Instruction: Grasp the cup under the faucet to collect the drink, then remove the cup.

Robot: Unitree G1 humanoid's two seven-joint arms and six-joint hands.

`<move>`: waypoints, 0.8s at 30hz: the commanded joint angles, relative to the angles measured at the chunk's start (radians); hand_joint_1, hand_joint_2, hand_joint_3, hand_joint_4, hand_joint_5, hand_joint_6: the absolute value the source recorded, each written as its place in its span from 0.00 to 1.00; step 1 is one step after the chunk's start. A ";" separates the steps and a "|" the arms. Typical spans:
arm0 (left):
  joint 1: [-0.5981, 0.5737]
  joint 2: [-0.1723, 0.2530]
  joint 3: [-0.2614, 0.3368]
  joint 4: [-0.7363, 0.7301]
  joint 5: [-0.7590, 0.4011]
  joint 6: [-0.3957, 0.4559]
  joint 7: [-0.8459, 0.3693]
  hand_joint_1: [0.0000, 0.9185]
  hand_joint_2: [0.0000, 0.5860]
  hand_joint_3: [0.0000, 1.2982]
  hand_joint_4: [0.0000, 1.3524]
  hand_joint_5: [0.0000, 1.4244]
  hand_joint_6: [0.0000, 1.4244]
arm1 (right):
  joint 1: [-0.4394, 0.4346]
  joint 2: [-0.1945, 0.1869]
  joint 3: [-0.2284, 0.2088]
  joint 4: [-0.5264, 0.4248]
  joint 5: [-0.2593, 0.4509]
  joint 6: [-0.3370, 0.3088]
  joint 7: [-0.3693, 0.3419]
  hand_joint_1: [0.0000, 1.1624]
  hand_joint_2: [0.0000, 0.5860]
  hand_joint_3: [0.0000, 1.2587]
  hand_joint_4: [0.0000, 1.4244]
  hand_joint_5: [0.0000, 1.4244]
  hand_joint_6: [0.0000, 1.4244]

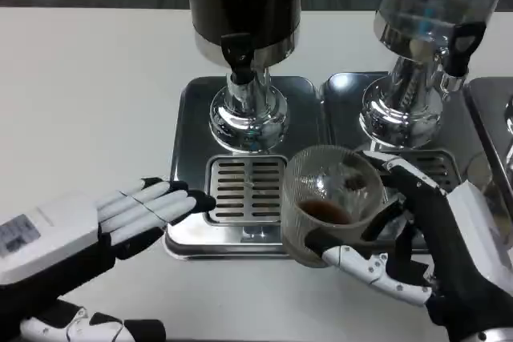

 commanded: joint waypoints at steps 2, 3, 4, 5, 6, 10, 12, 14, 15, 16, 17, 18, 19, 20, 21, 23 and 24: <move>0.010 0.018 0.010 -0.016 -0.009 0.001 0.002 0.00 0.27 0.02 0.00 0.00 0.00 | 0.010 0.000 -0.015 -0.048 0.028 -0.047 0.002 0.56 0.45 0.38 0.40 0.56 0.83; 0.012 0.019 0.010 -0.017 -0.011 0.001 0.001 0.00 0.27 0.02 0.00 0.00 0.00 | 0.014 0.000 -0.016 -0.052 0.028 -0.047 0.002 0.56 0.45 0.38 0.40 0.56 0.83; 0.014 0.019 0.009 -0.019 -0.012 0.001 0.001 0.00 0.27 0.02 0.00 0.00 0.00 | 0.017 0.000 -0.016 -0.055 0.027 -0.048 0.002 0.56 0.45 0.38 0.40 0.56 0.83; 0.016 0.020 0.010 -0.021 -0.014 0.001 0.000 0.00 0.27 0.02 0.00 0.00 0.00 | 0.020 0.000 -0.016 -0.059 0.029 -0.051 0.003 0.56 0.45 0.38 0.40 0.56 0.83; 0.019 0.020 0.010 -0.023 -0.015 0.001 0.000 0.00 0.27 0.02 0.00 0.00 0.00 | 0.022 0.000 -0.016 -0.061 0.030 -0.053 0.003 0.56 0.45 0.38 0.40 0.56 0.83; 0.029 0.021 0.011 -0.032 -0.021 0.001 0.000 0.00 0.27 0.02 0.00 0.00 0.00 | 0.029 0.000 -0.014 -0.068 0.023 -0.055 0.008 0.56 0.46 0.38 0.40 0.57 0.84; 0.033 0.022 0.012 -0.036 -0.023 0.003 0.000 0.00 0.27 0.02 0.00 0.00 0.00 | 0.032 0.002 -0.014 -0.069 0.022 -0.055 0.009 0.56 0.48 0.38 0.40 0.57 0.84; 0.037 0.022 0.012 -0.039 -0.025 0.004 0.000 0.00 0.27 0.02 0.00 0.00 0.00 | 0.033 0.004 -0.016 -0.070 0.025 -0.056 0.010 0.56 0.48 0.39 0.41 0.57 0.85; 0.040 0.022 0.012 -0.041 -0.027 0.005 -0.001 0.00 0.27 0.02 0.00 0.00 0.00 | 0.034 0.004 -0.016 -0.072 0.022 -0.056 0.010 0.56 0.48 0.39 0.41 0.57 0.85; 0.042 0.022 0.012 -0.043 -0.028 0.006 -0.001 0.00 0.27 0.02 0.00 0.00 0.00 | 0.034 0.004 -0.016 -0.073 0.025 -0.056 0.013 0.56 0.48 0.39 0.41 0.57 0.85; 0.044 0.022 0.012 -0.044 -0.028 0.006 -0.001 0.00 0.27 0.02 0.00 0.00 0.00 | 0.035 0.004 -0.017 -0.074 0.025 -0.058 0.012 0.56 0.48 0.39 0.41 0.57 0.85; 0.046 0.022 0.012 -0.046 -0.030 0.006 -0.001 0.00 0.27 0.02 0.00 0.00 0.00 | 0.036 0.004 -0.018 -0.075 0.024 -0.059 0.011 0.56 0.48 0.39 0.41 0.57 0.85; 0.048 0.021 0.012 -0.048 -0.030 0.007 -0.001 0.00 0.27 0.02 0.00 0.00 0.00 | 0.036 0.004 -0.019 -0.075 0.024 -0.060 0.011 0.56 0.48 0.39 0.41 0.57 0.85; 0.049 0.021 0.012 -0.050 -0.031 0.007 -0.001 0.00 0.27 0.02 0.00 0.00 0.00 | 0.037 0.004 -0.020 -0.076 0.026 -0.060 0.013 0.56 0.48 0.39 0.41 0.57 0.85; 0.050 0.021 0.012 -0.052 -0.031 0.008 -0.001 0.00 0.27 0.02 0.00 0.00 0.00 | 0.037 0.004 -0.020 -0.077 0.026 -0.060 0.013 0.56 0.48 0.39 0.41 0.57 0.85; 0.051 0.022 0.012 -0.054 -0.029 0.007 -0.002 0.00 0.27 0.02 0.00 0.00 0.00 | 0.038 0.004 -0.021 -0.078 0.029 -0.059 0.016 0.56 0.48 0.39 0.41 0.57 0.85; 0.051 0.021 0.011 -0.056 -0.029 0.007 -0.003 0.00 0.27 0.03 0.00 0.00 0.00 | 0.039 0.003 -0.021 -0.080 0.028 -0.060 0.016 0.56 0.48 0.39 0.41 0.57 0.85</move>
